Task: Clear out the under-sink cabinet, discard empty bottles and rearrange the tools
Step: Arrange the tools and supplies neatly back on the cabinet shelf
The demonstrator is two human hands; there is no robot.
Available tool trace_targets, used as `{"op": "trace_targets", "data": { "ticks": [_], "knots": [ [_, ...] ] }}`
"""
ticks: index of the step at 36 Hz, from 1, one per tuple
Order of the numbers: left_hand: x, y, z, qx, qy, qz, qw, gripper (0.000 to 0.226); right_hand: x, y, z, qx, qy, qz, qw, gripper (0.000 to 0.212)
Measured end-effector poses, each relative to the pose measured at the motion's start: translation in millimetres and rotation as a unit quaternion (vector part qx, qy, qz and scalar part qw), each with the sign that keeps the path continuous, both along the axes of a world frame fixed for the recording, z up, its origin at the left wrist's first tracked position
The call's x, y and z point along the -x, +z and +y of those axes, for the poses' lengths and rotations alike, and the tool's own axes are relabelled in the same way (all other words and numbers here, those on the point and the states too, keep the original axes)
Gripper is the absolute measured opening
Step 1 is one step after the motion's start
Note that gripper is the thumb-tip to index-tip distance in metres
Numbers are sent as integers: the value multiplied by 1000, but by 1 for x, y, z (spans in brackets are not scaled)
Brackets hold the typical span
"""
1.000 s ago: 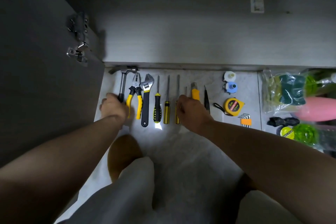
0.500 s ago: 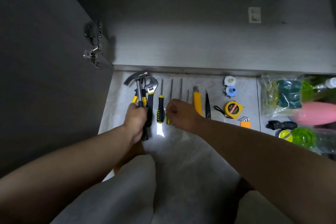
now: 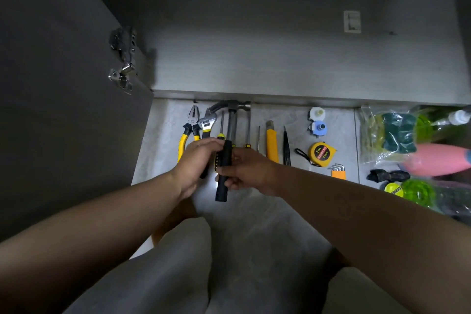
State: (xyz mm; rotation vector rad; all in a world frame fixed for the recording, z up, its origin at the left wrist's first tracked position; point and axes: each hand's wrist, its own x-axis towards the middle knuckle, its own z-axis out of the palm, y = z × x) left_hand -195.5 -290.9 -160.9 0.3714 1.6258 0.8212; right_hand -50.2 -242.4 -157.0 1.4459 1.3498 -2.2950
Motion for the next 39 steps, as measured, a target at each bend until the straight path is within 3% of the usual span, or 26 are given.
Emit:
{"op": "trace_targets", "data": {
  "ticks": [3,6,8,11,17,20,26,32,39],
  "knots": [
    [8,-9,3,-4,13,144,989,27,-6,-1,-2,8,24,-35,999,24],
    [21,-24,7,47,-42,328,943,22,-14,1,-3,15,74,-43,996,30],
    [28,-33,8,106,-90,367,920,42,-19,4,-3,17,97,-43,994,32],
    [29,-39,8,129,-112,368,914,68,-23,9,-5,11,110,-42,993,34],
    [39,-45,10,136,-122,397,900,54,-25,15,-5,-1,133,-45,990,36],
    [46,-43,11,187,-159,376,893,65,-24,15,-6,-7,130,-46,990,36],
    [48,-41,13,202,-181,360,892,79,-25,14,-4,-24,127,-41,991,35],
    [44,-42,16,189,-114,289,932,62,-24,13,0,-35,125,-30,991,36],
    [39,-31,-4,189,-54,210,958,59,-20,29,11,-68,138,-27,988,34]
  ]
}}
